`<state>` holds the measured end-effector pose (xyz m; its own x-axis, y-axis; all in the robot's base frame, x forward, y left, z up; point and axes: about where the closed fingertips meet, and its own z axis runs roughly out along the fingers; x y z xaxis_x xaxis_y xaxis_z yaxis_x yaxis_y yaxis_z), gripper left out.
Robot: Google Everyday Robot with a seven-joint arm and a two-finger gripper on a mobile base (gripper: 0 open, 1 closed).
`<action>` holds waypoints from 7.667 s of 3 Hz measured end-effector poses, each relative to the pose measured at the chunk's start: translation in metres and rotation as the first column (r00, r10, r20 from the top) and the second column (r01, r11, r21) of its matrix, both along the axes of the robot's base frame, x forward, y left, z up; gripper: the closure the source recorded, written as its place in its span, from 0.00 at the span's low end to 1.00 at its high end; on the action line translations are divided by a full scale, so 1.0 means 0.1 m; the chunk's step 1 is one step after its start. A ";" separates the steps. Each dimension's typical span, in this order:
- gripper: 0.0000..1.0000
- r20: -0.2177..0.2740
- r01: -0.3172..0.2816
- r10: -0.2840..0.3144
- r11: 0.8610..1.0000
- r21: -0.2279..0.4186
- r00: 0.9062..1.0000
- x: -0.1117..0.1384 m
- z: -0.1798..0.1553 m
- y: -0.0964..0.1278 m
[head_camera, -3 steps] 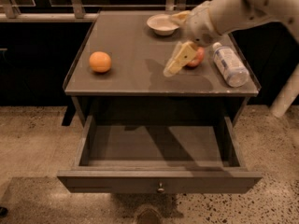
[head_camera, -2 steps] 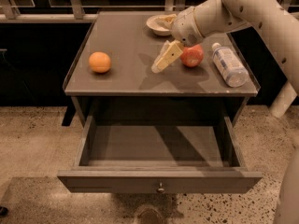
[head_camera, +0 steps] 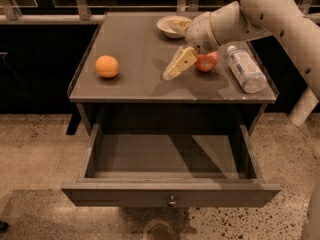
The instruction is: Place orange into top drawer
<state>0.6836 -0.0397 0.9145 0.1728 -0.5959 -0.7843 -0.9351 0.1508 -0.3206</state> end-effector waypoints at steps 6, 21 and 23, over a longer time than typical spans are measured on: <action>0.00 -0.161 -0.246 0.263 0.962 0.120 0.951 0.49 -0.69 1.24; 1.00 -0.318 -0.342 0.350 0.936 0.085 0.881 0.19 -0.50 1.84; 1.00 -0.352 -0.341 0.341 0.938 0.062 0.872 -0.53 -0.35 1.26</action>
Offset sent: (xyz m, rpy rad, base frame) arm 0.0448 0.0710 -0.0426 0.1546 0.0950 0.1629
